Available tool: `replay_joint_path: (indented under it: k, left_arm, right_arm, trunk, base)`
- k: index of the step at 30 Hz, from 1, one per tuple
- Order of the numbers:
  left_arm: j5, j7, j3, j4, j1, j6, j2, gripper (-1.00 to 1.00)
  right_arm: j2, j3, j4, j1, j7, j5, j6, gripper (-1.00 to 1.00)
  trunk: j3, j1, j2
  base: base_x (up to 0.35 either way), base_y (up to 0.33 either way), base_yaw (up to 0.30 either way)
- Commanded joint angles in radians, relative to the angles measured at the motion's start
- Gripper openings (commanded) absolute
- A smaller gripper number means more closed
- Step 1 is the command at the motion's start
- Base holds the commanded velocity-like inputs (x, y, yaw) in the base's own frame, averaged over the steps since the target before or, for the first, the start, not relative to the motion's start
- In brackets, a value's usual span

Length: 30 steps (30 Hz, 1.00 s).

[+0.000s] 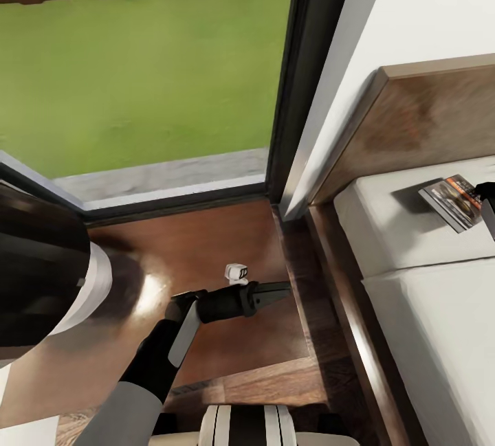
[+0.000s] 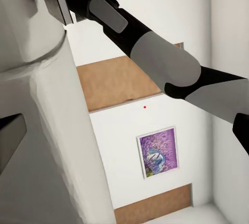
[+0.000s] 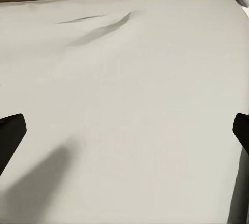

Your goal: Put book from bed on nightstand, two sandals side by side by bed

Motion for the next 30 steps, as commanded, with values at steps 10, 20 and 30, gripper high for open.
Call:
replay_joint_path:
  k: [10, 20, 30]
  left_arm:
    - [0.005, 0.000, -0.001, 0.000, 0.000, 0.010, 0.000, 1.00]
    - [0.005, 0.000, -0.001, 0.000, 0.000, 0.010, 0.000, 1.00]
    - [0.005, -0.001, -0.001, 0.000, 0.000, 0.010, 0.000, 1.00]
  right_arm:
    - [0.001, -0.005, 0.054, 0.000, 0.004, 0.001, 0.005, 1.00]
    - [0.001, -0.005, 0.054, 0.000, 0.004, 0.001, 0.005, 1.00]
    - [0.001, -0.005, 0.054, 0.000, 0.004, 0.001, 0.005, 1.00]
  trunk:
    - [-0.001, 0.000, 0.000]
    - [0.012, -0.015, 0.028]
    - [0.012, -0.015, 0.028]
  base:
    - [0.000, 0.000, 0.000]
    - [0.000, 0.000, 0.000]
    - [0.000, 0.000, 0.000]
